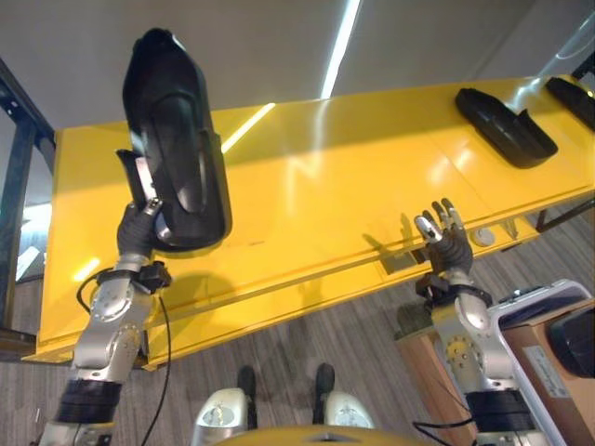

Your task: Move parts from the plastic box to the shelf.

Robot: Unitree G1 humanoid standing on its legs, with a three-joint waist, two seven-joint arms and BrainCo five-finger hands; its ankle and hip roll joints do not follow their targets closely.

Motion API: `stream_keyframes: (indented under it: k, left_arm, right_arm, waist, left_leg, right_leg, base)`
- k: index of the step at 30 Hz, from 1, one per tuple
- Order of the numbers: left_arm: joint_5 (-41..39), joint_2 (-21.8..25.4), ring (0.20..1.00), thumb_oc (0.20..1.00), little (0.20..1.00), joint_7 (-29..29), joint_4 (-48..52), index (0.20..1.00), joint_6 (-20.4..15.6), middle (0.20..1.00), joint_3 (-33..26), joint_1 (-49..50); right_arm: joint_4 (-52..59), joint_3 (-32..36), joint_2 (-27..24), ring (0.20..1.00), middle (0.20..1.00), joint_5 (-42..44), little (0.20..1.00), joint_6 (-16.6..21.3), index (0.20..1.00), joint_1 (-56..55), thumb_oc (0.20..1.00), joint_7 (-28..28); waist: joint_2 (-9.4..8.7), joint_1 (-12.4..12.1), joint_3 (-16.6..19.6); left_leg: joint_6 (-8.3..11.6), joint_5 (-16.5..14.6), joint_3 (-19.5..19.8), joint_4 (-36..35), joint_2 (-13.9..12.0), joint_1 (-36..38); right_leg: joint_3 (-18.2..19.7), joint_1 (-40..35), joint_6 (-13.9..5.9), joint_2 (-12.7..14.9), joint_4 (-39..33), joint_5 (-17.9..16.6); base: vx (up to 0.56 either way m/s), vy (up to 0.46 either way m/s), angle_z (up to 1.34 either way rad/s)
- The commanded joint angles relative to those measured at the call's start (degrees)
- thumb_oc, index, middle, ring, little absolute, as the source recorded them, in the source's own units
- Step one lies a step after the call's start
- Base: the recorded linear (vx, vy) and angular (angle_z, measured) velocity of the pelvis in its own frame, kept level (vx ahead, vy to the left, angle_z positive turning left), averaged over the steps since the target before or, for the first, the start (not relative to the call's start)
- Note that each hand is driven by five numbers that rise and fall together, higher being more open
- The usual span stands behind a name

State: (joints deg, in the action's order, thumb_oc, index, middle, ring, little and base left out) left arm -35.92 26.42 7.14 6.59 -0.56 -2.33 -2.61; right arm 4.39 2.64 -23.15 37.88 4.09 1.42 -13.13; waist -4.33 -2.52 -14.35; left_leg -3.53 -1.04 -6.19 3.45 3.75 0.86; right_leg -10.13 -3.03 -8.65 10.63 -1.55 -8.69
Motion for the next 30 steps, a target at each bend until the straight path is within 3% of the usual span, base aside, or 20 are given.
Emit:
stream_keyframes:
  k: [1, 13, 16, 21, 22, 23, 25, 26, 28, 29, 30]
  left_arm:
    - [-0.66, -1.55, 0.2, 0.2, 0.2, -2.09, 5.48, 0.2, -3.27, 0.2, -1.27, -1.43]
    - [0.09, -0.3, 0.2, 0.2, 0.2, -4.75, 6.13, 0.2, -0.94, 0.2, -2.55, 0.11]
    - [-1.34, 0.66, 0.2, 0.2, 0.2, -5.5, 5.98, 0.2, -1.19, 0.2, -2.35, -0.67]
    - [-3.74, 0.44, 0.2, 0.2, 0.2, -4.59, 6.29, 0.2, 2.55, 0.2, 1.28, -5.95]
    - [-4.96, -0.26, 0.2, 0.2, 0.2, -3.24, 6.43, 0.2, 4.73, 0.2, 3.2, -7.79]
    - [-4.03, -3.83, 0.2, 0.2, 0.2, 5.28, 5.07, 0.2, 7.69, 0.2, 8.88, -12.51]
    - [-3.38, -6.14, 0.2, 0.2, 0.2, 11.46, 0.95, 0.2, 5.87, 0.2, 11.94, -14.96]
    - [-3.38, -6.16, 0.2, 0.2, 0.2, 11.47, 0.88, 0.2, 5.82, 0.2, 11.98, -15.03]
    - [-3.99, -8.92, 0.2, 0.2, 0.2, 17.99, -6.25, 0.2, 1.71, 0.2, 14.35, -17.83]
    - [-3.0, -10.53, 0.2, 0.2, 0.2, 21.6, -12.62, 0.2, -2.85, 0.2, 14.95, -20.05]
    - [-4.03, -11.46, 0.2, 0.2, 0.2, 22.89, -14.69, 0.2, -4.11, 0.2, 14.99, -21.16]
  right_arm:
    - [-0.03, 1.73, -3.87, 1.0, 1.0, -0.46, 1.0, 2.46, 1.0, 1.62, 1.0, -1.14]
    - [1.6, 1.63, -3.48, 1.0, 1.0, -1.71, 1.0, 1.51, 1.0, -0.38, 1.0, -3.91]
    - [1.9, 1.24, -3.78, 1.0, 1.0, -1.16, 1.0, 1.25, 1.0, -0.67, 1.0, -4.54]
    - [2.31, 0.06, -3.16, 1.0, 1.0, -2.12, 1.0, 0.03, 1.0, -1.92, 1.0, -5.55]
    - [2.15, -0.38, -2.95, 1.0, 1.0, -2.13, 1.0, 0.13, 1.0, -2.18, 1.0, -5.52]
    - [1.26, -1.54, -2.58, 1.0, 1.0, -3.27, 1.0, 0.82, 1.0, -2.93, 1.0, -6.01]
    - [0.62, -2.47, -2.58, 1.0, 1.0, -3.55, 1.0, 1.06, 1.0, -3.18, 1.0, -6.0]
    - [0.61, -2.44, -2.58, 1.0, 1.0, -3.55, 1.0, 1.06, 1.0, -3.18, 1.0, -6.0]
    - [-0.64, -3.55, -3.14, 1.0, 1.0, -3.67, 1.0, 1.11, 1.0, -2.97, 1.0, -5.64]
    - [-1.51, -4.45, -3.88, 1.0, 1.0, -3.78, 1.0, 1.02, 1.0, -2.55, 1.0, -5.38]
    - [-2.01, -4.74, -4.36, 1.0, 1.0, -3.62, 1.0, 1.31, 1.0, -2.22, 1.0, -5.23]
  waist:
    - [2.75, 0.38, 5.15]
    - [3.41, 1.37, 6.91]
    - [3.64, 2.09, 7.22]
    - [4.27, 4.67, 7.67]
    - [4.4, 5.43, 7.67]
    - [4.53, 7.39, 7.65]
    - [4.54, 8.64, 7.64]
    - [4.56, 8.59, 7.63]
    - [4.59, 10.09, 7.47]
    - [4.67, 11.33, 7.01]
    - [4.73, 11.78, 6.71]
  left_leg:
    - [4.14, 2.39, -1.29, -5.86, -5.41, 0.79]
    - [5.11, 2.73, -2.53, -7.9, -6.39, 2.95]
    - [5.39, 2.8, -3.01, -7.97, -6.72, 3.15]
    - [5.94, 3.15, -4.82, -8.02, -7.7, 3.62]
    - [6.04, 3.29, -5.08, -8.07, -7.92, 3.64]
    - [6.24, 3.68, -5.73, -8.17, -8.53, 3.65]
    - [6.46, 3.82, -6.19, -8.14, -8.84, 3.66]
    - [6.47, 3.82, -6.22, -8.15, -8.85, 3.66]
    - [6.61, 4.04, -6.76, -7.94, -9.12, 3.29]
    - [6.88, 4.17, -7.44, -7.35, -9.45, 2.46]
    - [6.96, 4.24, -7.73, -6.92, -9.65, 1.8]
  right_leg:
    - [-1.26, 1.82, -1.11, -2.45, 0.36, 3.78]
    - [-1.75, 0.04, -0.45, -3.32, -1.18, 4.47]
    - [-1.35, 0.12, -0.39, -3.59, -1.29, 4.57]
    - [-0.31, 0.17, -0.17, -4.32, -1.52, 4.83]
    - [-0.03, 0.27, -0.17, -4.5, -1.51, 4.9]
    - [0.98, 0.71, -0.04, -5.19, -1.23, 5.14]
    - [1.59, 1.09, 0.03, -5.67, -0.94, 5.39]
    - [1.62, 1.11, 0.03, -5.67, -0.92, 5.39]
    - [2.51, 1.88, 0.29, -6.23, -0.54, 5.61]
    - [3.12, 2.93, 0.49, -6.53, 0.07, 5.92]
    - [3.42, 3.56, 0.66, -6.64, 0.37, 6.0]
  base:
    - [0.06, -0.055, 0.02]
    - [0.04, -0.056, 0.0]
    - [0.05, -0.065, -0.01]
    - [0.07, -0.088, -0.07]
    - [0.11, -0.2, -0.14]
    - [0.12, -0.221, -0.11]
    - [0.08, -0.143, -0.13]
    - [0.04, -0.079, -0.36]
    - [0.01, -0.094, -0.5]
    - [-0.03, -0.084, -0.4]
    - [-0.07, -0.068, -0.47]
